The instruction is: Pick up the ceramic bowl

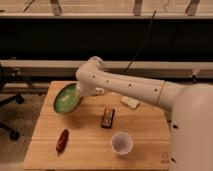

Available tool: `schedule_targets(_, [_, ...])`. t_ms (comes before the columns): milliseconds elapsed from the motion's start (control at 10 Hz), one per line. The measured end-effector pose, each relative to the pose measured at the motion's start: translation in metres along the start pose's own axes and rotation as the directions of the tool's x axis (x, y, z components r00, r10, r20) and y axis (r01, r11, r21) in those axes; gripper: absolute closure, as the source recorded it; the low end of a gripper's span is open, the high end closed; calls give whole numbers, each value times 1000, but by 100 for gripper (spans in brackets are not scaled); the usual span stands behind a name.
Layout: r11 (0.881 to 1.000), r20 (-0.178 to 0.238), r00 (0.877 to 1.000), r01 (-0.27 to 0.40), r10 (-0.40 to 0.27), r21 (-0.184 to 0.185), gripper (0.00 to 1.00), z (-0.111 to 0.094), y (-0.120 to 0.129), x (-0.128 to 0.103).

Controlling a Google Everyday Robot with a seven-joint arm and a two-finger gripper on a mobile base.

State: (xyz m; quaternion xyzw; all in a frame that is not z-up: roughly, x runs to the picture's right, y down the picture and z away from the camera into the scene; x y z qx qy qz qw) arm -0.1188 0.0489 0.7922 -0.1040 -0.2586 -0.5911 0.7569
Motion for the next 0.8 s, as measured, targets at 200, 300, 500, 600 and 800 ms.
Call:
schedule_targets(200, [1000, 6, 1000, 2, -2, -3, 100, 6, 1, 0])
schedule_targets(300, [1000, 2, 1000, 2, -2, 1, 100, 5, 4, 2])
schedule_targets(500, [1000, 4, 1000, 1, -1, 3, 100, 2, 5, 4])
schedule_targets(600, [1000, 7, 1000, 5, -5, 4, 100, 4, 4, 4])
schedule_targets(800, [1000, 7, 1000, 4, -4, 4, 100, 4, 7, 6])
